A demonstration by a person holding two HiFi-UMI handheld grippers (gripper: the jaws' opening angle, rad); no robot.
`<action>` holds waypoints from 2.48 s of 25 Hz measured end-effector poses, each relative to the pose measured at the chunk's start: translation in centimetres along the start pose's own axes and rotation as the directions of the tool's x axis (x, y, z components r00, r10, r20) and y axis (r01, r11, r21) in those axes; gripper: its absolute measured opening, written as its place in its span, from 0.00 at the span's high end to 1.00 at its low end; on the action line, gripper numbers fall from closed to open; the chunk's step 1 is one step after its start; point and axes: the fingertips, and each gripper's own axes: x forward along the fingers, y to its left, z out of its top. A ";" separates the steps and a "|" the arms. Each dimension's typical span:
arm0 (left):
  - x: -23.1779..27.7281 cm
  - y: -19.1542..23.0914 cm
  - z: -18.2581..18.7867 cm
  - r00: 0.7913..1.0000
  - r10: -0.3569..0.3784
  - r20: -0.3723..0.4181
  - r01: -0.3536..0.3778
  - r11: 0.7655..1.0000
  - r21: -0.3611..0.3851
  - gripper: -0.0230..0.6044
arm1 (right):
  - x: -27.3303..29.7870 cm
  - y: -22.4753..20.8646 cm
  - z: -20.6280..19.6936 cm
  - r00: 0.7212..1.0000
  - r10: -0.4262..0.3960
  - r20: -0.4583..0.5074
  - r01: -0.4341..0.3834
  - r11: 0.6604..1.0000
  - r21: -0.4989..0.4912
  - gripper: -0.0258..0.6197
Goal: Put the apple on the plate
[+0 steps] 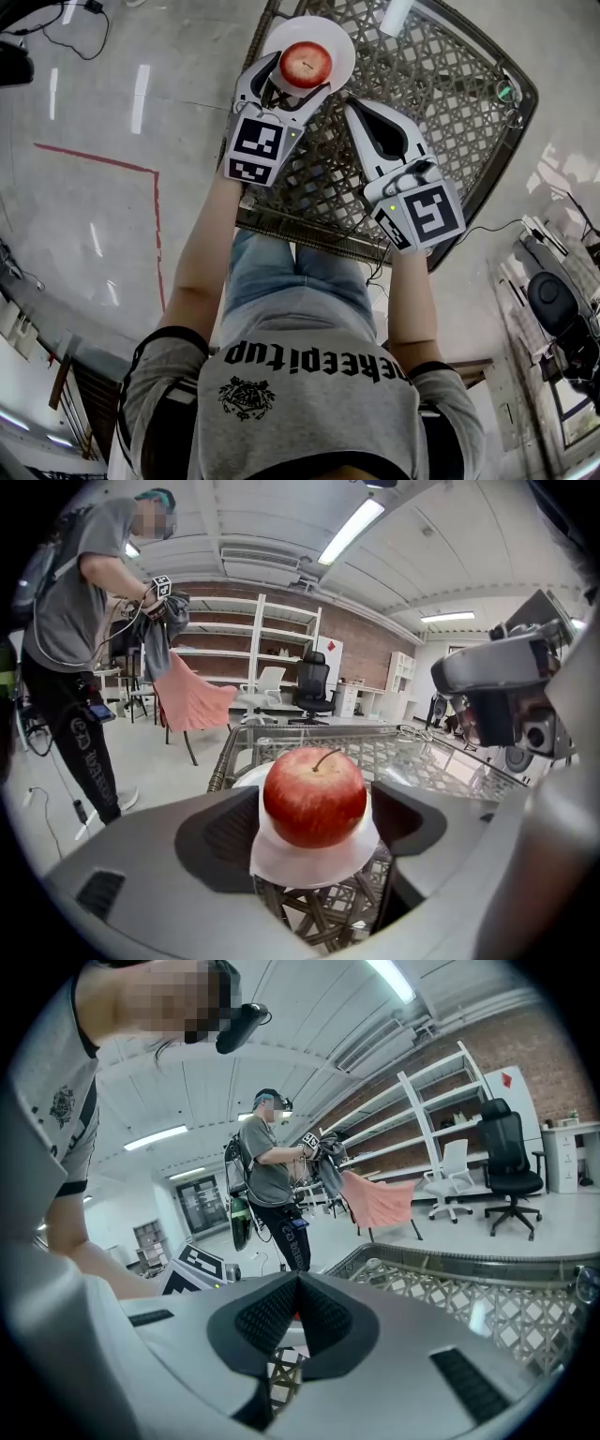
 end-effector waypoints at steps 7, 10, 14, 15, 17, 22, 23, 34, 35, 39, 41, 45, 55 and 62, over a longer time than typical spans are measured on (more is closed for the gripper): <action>-0.9 -0.1 0.9 1.000 0.006 0.027 -0.007 0.999 0.031 0.31 | -0.1 0.0 0.2 1.000 -0.002 0.010 0.002 1.000 -0.002 0.95; -1.7 -0.7 1.6 0.999 -0.014 0.039 0.012 0.999 0.046 0.31 | -0.1 0.5 0.6 1.000 0.001 0.020 -0.001 1.000 -0.007 0.95; -3.1 -1.2 2.7 0.998 -0.016 0.066 0.012 0.998 0.063 0.40 | -0.1 1.5 1.3 1.000 0.007 0.029 -0.007 1.000 -0.018 0.95; -3.5 -1.4 2.9 0.997 -0.018 0.072 0.013 0.998 0.064 0.42 | -0.1 1.8 1.5 0.999 0.007 0.031 -0.007 1.000 -0.021 0.95; -4.3 -1.7 3.4 0.996 -0.022 0.081 0.018 0.998 0.059 0.46 | -0.2 2.3 1.8 0.999 0.006 0.036 -0.006 1.000 -0.025 0.95; -6.4 -2.0 4.9 0.993 -0.018 0.120 0.010 0.998 0.069 0.64 | -0.5 3.7 2.7 0.999 0.004 0.051 -0.002 0.999 -0.040 0.95; -6.9 -2.0 5.3 0.991 -0.012 0.130 0.003 0.997 0.071 0.69 | -0.7 4.1 2.9 0.999 0.003 0.053 -0.001 0.999 -0.042 0.95; -12.0 -2.0 9.5 0.973 -0.004 0.233 -0.019 0.995 0.097 0.90 | -1.7 7.2 4.6 0.996 -0.017 0.090 0.023 0.997 -0.068 0.95; -12.5 -2.1 9.9 0.970 -0.011 0.242 -0.013 0.995 0.100 0.90 | -1.7 7.5 4.9 0.995 -0.020 0.096 0.027 0.997 -0.072 0.95; -14.5 -2.9 11.4 0.963 -0.042 0.266 0.011 0.993 0.117 0.90 | -2.3 8.8 5.8 0.993 -0.029 0.117 0.040 0.995 -0.087 0.95; -15.5 -3.4 12.0 0.962 -0.049 0.270 0.015 0.992 0.127 0.90 | -2.9 9.4 6.2 0.992 -0.031 0.125 0.043 0.995 -0.092 0.95; -17.1 -4.1 13.0 0.957 -0.065 0.281 0.028 0.990 0.136 0.90 | -3.6 10.6 6.8 0.990 -0.034 0.138 0.049 0.993 -0.107 0.95; -20.4 -5.6 15.4 0.938 -0.104 0.330 0.051 0.985 0.165 0.90 | -5.2 12.9 8.7 0.984 -0.035 0.173 0.061 0.987 -0.148 0.95; -22.6 -6.7 16.5 0.924 -0.132 0.359 0.072 0.982 0.176 0.90 | -6.4 14.4 9.9 0.979 -0.034 0.203 0.070 0.982 -0.174 0.95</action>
